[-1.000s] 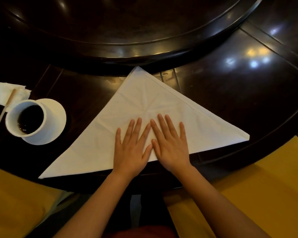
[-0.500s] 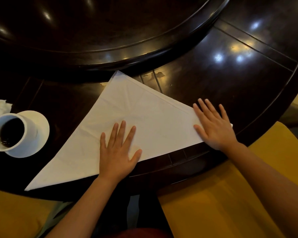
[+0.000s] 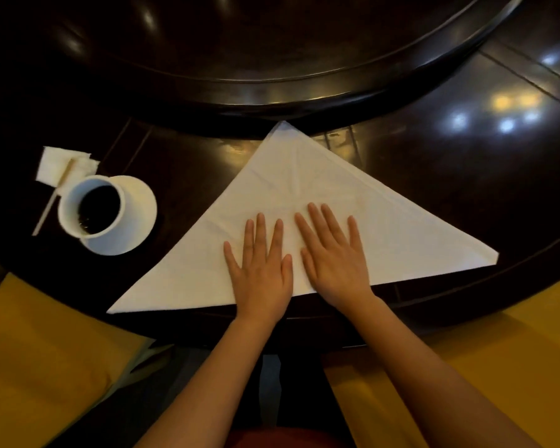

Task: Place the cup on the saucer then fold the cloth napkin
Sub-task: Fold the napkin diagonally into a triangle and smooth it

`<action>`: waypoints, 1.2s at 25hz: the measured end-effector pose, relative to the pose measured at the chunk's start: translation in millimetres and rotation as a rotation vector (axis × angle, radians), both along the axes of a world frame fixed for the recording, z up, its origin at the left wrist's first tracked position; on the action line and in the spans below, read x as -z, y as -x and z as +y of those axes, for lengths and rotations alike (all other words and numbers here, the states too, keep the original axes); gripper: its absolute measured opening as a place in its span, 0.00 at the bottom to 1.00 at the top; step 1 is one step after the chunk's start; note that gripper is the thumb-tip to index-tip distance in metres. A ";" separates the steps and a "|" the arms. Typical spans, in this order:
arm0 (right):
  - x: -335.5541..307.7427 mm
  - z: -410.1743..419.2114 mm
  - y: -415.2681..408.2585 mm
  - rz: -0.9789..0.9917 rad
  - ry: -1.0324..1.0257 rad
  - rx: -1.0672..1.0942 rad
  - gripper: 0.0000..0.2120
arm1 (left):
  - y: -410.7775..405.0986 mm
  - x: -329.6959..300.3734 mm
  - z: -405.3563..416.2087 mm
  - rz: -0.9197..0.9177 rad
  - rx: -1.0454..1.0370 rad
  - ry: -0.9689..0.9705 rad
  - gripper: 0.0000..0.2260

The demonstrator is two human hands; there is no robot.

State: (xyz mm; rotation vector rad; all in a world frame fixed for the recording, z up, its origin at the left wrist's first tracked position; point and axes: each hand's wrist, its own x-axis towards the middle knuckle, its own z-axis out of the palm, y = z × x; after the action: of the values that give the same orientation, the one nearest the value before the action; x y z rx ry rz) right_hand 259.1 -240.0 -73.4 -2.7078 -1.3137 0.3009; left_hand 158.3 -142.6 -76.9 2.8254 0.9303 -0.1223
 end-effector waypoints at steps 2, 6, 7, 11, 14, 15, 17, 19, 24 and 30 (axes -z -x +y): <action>2.7 -0.3 -0.1 0.017 0.028 0.022 0.27 | 16.5 0.1 5.8 0.001 -0.057 0.006 0.26; -1.6 2.4 0.8 0.045 0.056 0.024 0.28 | 64.8 0.8 26.3 0.011 -0.182 0.005 0.27; -2.3 2.8 0.8 0.049 0.065 0.026 0.28 | 77.7 0.6 32.0 0.015 -0.227 0.010 0.27; -2.8 2.6 1.5 0.030 0.087 0.040 0.28 | 120.8 1.0 47.2 0.003 -0.378 0.031 0.30; -1.8 2.3 2.5 0.027 0.088 0.041 0.28 | 140.7 0.9 51.9 0.021 -0.428 0.031 0.31; -1.4 2.5 2.8 0.027 0.086 0.040 0.29 | 145.3 0.6 53.7 0.032 -0.433 0.023 0.31; -0.7 3.4 2.8 0.027 0.086 0.033 0.29 | 151.8 -1.2 57.5 0.048 -0.440 0.017 0.32; -2.7 3.2 2.5 0.041 0.080 0.038 0.29 | 150.6 -6.2 56.8 0.031 -0.446 0.019 0.32; -11.5 17.0 7.5 0.026 0.051 -0.223 0.28 | 73.2 -12.7 33.7 -0.081 -0.142 0.061 0.28; 1.6 64.9 -55.7 -0.004 0.083 -0.658 0.27 | 25.0 3.9 33.1 0.032 -0.023 -0.022 0.30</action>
State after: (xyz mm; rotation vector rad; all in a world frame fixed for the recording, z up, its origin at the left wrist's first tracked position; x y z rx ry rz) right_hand 314.8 -175.1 -75.0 -2.2430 -2.2026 0.4074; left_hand 133.3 -109.5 -80.8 2.8404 0.9763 -0.1555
